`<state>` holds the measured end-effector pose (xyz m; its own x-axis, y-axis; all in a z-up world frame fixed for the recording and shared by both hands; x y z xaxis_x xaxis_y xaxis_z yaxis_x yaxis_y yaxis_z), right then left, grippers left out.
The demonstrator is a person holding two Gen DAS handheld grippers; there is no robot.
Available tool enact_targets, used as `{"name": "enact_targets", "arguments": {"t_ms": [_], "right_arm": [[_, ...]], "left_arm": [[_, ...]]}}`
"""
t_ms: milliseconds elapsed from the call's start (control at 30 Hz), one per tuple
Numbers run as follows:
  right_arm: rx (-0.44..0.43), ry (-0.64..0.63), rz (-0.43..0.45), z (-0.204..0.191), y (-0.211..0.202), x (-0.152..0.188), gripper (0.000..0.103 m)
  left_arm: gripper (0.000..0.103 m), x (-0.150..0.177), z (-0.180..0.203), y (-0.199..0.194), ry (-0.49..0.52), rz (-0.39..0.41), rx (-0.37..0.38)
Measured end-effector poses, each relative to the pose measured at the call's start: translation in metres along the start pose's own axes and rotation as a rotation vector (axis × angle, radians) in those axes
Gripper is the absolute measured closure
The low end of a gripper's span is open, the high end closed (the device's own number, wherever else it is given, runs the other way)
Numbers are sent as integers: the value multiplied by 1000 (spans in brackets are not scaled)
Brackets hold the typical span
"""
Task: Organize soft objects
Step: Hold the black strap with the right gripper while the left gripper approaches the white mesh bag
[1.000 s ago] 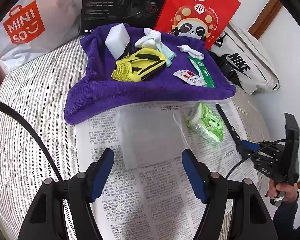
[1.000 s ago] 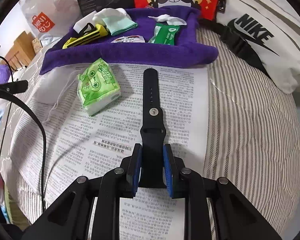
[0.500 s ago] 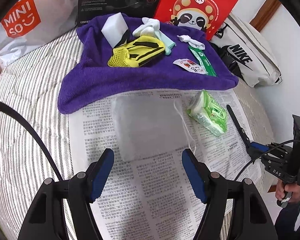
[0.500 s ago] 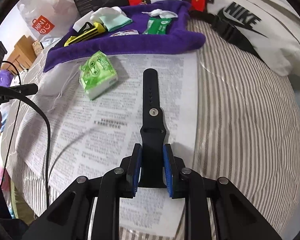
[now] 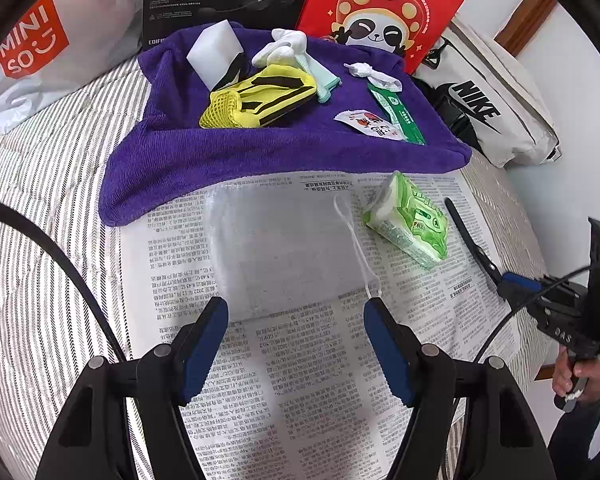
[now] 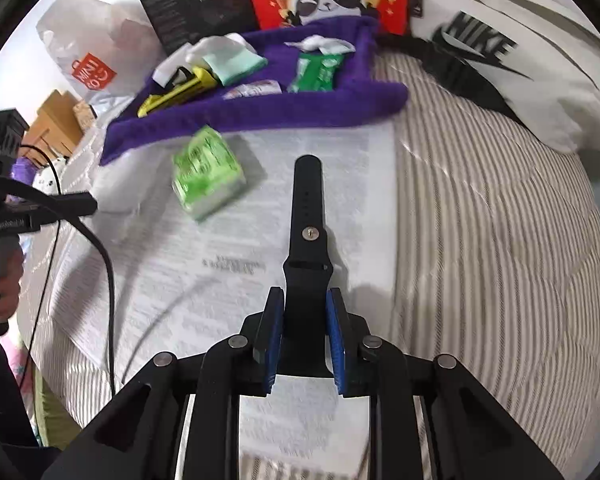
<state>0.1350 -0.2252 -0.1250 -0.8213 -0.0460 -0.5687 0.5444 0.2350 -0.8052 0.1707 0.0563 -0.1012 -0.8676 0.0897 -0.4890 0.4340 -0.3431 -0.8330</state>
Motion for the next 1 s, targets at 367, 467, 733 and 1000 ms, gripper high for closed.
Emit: {"name": "enact_targets", "arguments": {"t_ms": [367,467,733,1000], "right_arm": [[21,-34,-17,2,32,-15,82],[16,-26,-11,3,33,-16,81],[18,-17,11,4,27,-24,83],[16,-7,16,9,16,-26,83]], "left_arm": [[34,0,-1,0,-13,2,5],[34,0,-2,2,-10,-6,0],[34,1,-5,-1,-9,-4,-8],[29,1,-4,-7,16,16,-7]]}}
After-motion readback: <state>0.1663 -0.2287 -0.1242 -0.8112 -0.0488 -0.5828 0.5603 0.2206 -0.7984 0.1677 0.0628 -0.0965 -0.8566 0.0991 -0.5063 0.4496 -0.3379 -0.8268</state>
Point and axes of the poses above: each gripper's, at about its wrist camera, not at the fingertips, and y roughly the way its jaws point, z to its right, x to its underside, the point moved 3 cm from there along y, roughly the way its jaws point, and after that the axes turned 9 degrees about z, right-handed, at the moved point
